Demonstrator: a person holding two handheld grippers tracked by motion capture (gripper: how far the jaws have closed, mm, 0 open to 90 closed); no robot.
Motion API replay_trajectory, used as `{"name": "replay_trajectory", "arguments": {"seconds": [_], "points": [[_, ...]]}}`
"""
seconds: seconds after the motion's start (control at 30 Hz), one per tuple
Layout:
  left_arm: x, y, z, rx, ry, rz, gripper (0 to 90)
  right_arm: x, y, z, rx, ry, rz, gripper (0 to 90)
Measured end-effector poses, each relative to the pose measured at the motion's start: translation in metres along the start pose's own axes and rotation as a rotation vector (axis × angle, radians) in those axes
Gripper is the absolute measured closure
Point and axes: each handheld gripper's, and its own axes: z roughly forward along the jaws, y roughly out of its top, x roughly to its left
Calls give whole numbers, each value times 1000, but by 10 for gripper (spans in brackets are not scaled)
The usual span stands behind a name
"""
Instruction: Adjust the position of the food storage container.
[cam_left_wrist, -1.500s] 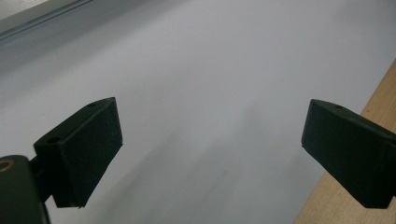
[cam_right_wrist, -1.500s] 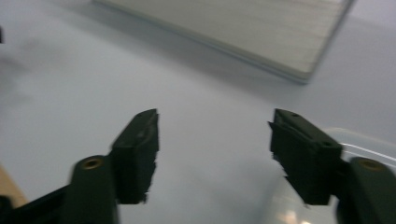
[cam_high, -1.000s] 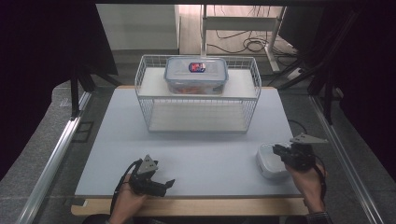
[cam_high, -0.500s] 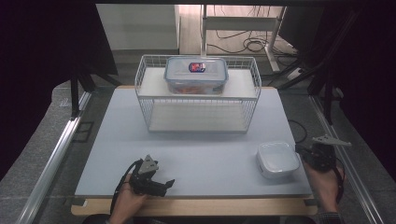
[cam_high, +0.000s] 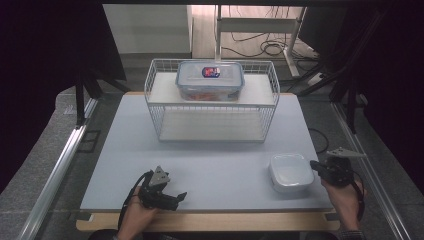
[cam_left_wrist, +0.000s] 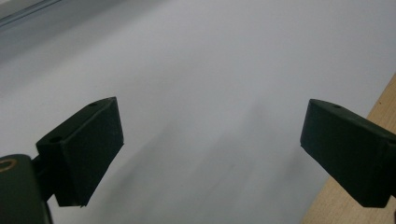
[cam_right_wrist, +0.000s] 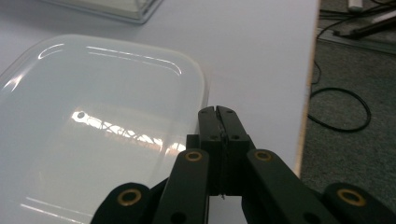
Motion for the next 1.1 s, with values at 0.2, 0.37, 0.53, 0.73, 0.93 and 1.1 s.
{"name": "replay_trajectory", "arguments": {"seconds": [0.2,0.37,0.53,0.73,0.93,1.1], "points": [[0,0,0,3,-2,0,57,16,3,2,20,52,-58,895],[-1,0,1,9,-4,3,56,29,5,2,32,78,-79,896],[-1,0,1,11,-5,8,57,40,4,1,40,106,-91,896],[-2,0,1,11,-5,12,56,52,2,0,55,137,-110,895],[-2,1,2,13,-7,13,57,67,1,-2,47,168,-125,895],[-3,1,3,15,-10,17,58,77,3,2,41,229,-104,895]]}}
